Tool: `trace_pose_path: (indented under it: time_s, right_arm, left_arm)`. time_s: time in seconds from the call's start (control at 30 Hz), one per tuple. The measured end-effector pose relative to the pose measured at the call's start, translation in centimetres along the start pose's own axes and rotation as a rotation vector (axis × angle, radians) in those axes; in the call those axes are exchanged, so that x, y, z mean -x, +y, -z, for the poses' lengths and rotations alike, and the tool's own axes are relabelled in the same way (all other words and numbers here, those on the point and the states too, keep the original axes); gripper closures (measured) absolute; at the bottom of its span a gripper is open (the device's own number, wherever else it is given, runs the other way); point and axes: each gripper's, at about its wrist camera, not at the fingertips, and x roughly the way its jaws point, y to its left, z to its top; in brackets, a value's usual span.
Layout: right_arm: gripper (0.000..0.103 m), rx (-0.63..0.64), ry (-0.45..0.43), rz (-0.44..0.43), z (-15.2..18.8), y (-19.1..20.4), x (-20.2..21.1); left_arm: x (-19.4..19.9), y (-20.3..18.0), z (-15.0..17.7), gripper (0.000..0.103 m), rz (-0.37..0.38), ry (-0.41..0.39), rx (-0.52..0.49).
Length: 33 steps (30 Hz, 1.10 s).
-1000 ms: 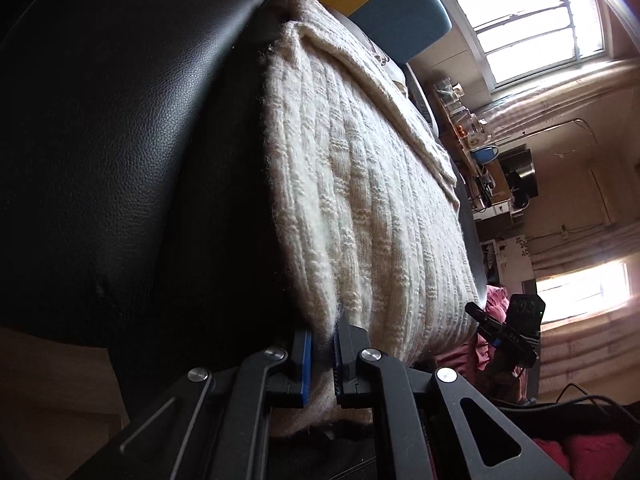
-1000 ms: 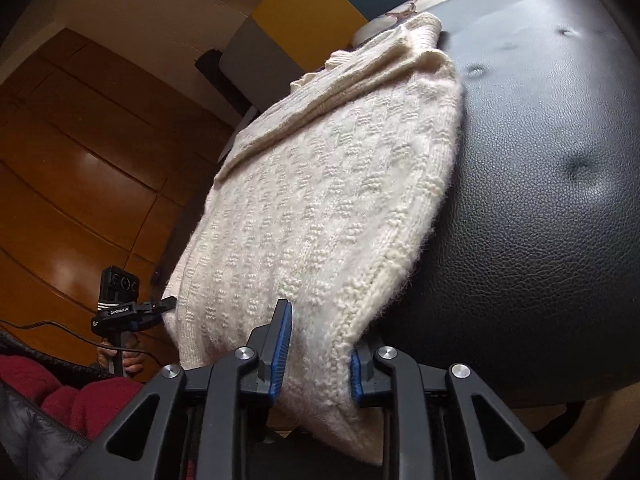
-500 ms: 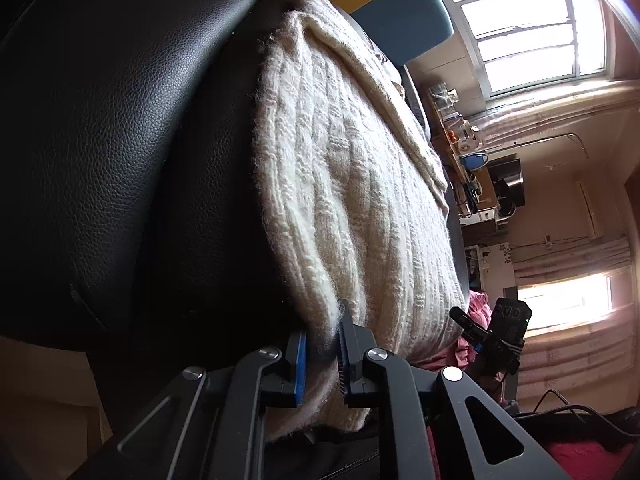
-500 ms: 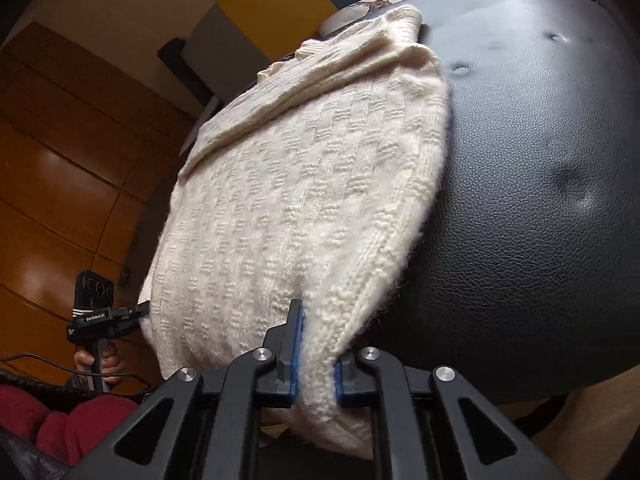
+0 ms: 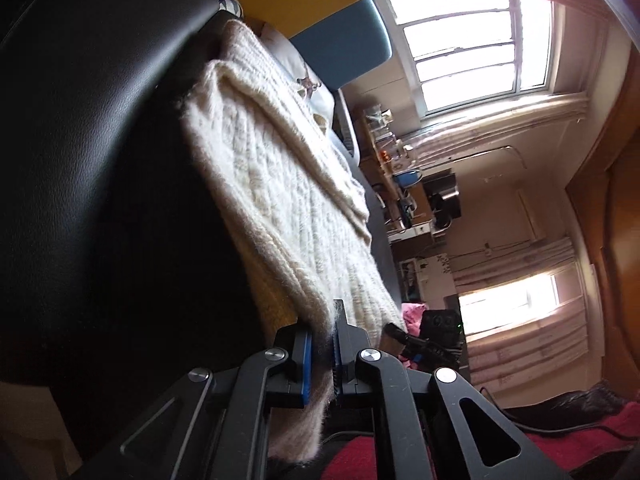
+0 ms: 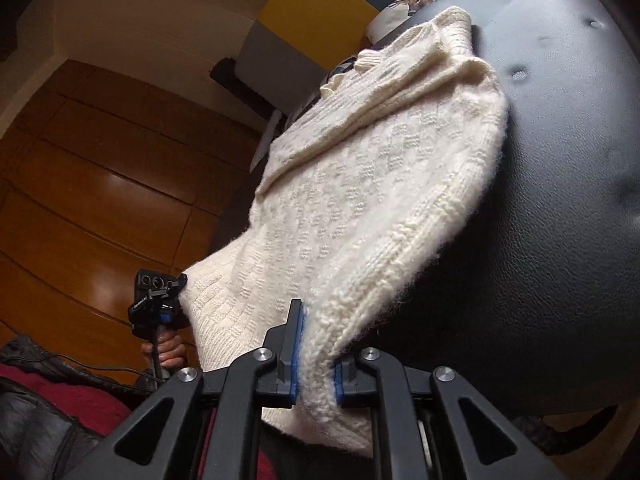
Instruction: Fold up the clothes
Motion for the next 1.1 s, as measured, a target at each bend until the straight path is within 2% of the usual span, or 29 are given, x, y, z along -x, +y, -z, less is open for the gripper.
trace_pose_path:
  time_s: [0.13, 0.23, 0.37, 0.43, 0.53, 0.6, 0.67, 0.7, 0.77, 0.93, 1.0, 1.03, 1.07, 1.1]
  right_arm:
    - [0.092, 0.004, -0.041, -0.055, -3.2, 1.2, -0.4]
    - [0.092, 0.019, -0.09, -0.07, -7.2, 1.8, -1.2]
    - [0.092, -0.023, -0.185, -0.031, -13.9, 0.5, -2.4]
    - [0.092, -0.079, -0.228, 0.043, -17.1, -1.5, -3.4]
    - [0.092, -0.189, -0.228, 0.172, -20.4, -5.5, -5.7]
    - [0.095, -0.204, -0.2, 0.186, -20.5, -7.1, -6.5]
    - [0.096, -0.216, -0.173, 0.2, -20.5, -8.5, -7.3]
    - [0.096, -0.2, -0.163, 0.204, -20.1, -8.3, -7.1]
    - [0.096, -0.183, -0.144, 0.198, -19.0, -8.0, -6.6]
    - [0.096, -0.191, -0.115, 0.169, -15.1, -7.5, -4.8]
    - [0.092, -0.215, -0.106, 0.147, -14.0, -7.0, -4.1]
    - [0.086, -0.234, -0.102, 0.13, -13.6, -6.8, -3.7]
    - [0.075, -0.259, -0.101, 0.093, -13.2, -6.5, -3.4]
    - [0.073, -0.279, -0.097, 0.059, -12.9, -6.1, -3.1]
  left_arm:
    - [0.6, -1.0, -3.1, 0.095, 0.092, -0.055, -0.009]
    - [0.5, -2.1, -6.3, 0.095, 0.151, -0.099, -0.036]
    - [-0.7, -3.1, -12.5, 0.095, 0.207, -0.164, -0.074]
    - [-2.6, -2.5, -16.1, 0.095, 0.192, -0.201, -0.048]
    - [-5.3, -1.6, -21.6, 0.095, 0.169, -0.256, -0.009]
    - [-7.9, 0.7, -24.5, 0.095, 0.104, -0.259, 0.062]
    - [-10.8, 4.1, -26.3, 0.095, 0.025, -0.221, 0.163]
    - [-12.0, 5.8, -26.4, 0.095, -0.031, -0.194, 0.204]
    - [-13.4, 8.3, -25.6, 0.095, -0.085, -0.152, 0.242]
    - [-11.7, 8.3, -21.4, 0.096, -0.079, -0.129, 0.196]
    - [-10.5, 8.2, -19.1, 0.096, -0.075, -0.115, 0.204]
    - [-9.9, 8.1, -18.1, 0.096, -0.074, -0.111, 0.209]
    - [-9.3, 7.9, -17.0, 0.096, -0.076, -0.109, 0.213]
    - [-8.8, 7.8, -16.0, 0.096, -0.076, -0.107, 0.219]
